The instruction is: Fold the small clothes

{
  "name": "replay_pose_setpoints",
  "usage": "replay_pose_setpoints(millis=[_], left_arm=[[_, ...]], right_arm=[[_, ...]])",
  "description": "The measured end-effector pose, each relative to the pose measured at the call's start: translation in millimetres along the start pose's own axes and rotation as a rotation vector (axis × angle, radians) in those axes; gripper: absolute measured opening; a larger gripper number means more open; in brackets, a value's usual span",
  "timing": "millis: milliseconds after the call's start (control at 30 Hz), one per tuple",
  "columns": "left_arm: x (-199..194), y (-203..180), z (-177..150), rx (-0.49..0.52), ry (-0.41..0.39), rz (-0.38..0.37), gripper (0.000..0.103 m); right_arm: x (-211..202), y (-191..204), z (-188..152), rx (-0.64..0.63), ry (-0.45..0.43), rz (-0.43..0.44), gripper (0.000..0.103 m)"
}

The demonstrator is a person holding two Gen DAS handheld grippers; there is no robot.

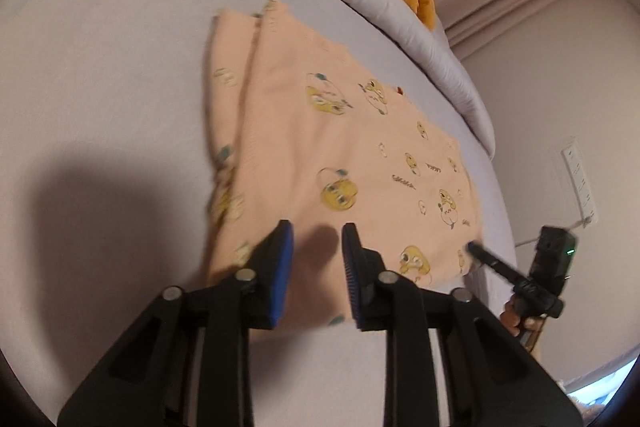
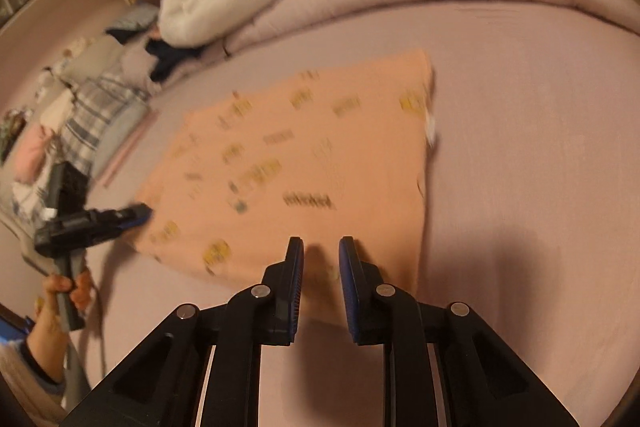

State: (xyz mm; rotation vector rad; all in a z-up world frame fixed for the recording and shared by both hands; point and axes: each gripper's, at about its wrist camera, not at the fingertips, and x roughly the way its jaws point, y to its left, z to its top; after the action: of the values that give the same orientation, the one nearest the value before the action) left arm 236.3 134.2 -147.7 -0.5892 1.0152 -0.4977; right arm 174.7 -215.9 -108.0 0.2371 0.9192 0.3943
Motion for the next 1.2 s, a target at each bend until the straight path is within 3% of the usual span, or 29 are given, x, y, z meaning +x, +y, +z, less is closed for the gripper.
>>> replay_pose_setpoints(millis=[267,333,400,767,1200], left_arm=[[-40.3,10.6,-24.6,-0.040,0.003,-0.027,0.025],[-52.5,4.8,-24.3,-0.028,-0.024,-0.028,0.047],[-59.6,3.9,-22.1,-0.034,-0.055,-0.026,0.061],[-42.8,22.4,-3.6,-0.192,-0.078,-0.116,0.061],[-15.6,3.3,20.7,-0.110,-0.054,-0.013,0.061]], right_arm=[[-10.1,3.1,-8.1,-0.006,0.035,-0.002,0.022],[-20.5,3.7,-12.3,0.004,0.001,0.053,0.022],[-26.4,6.6,-12.2,0.014,-0.035,0.103,0.023],[-1.2,48.4,-5.8,-0.041,-0.022,0.195,0.023],[5.3,57.6,-8.5,-0.057,-0.006,0.220,0.023]])
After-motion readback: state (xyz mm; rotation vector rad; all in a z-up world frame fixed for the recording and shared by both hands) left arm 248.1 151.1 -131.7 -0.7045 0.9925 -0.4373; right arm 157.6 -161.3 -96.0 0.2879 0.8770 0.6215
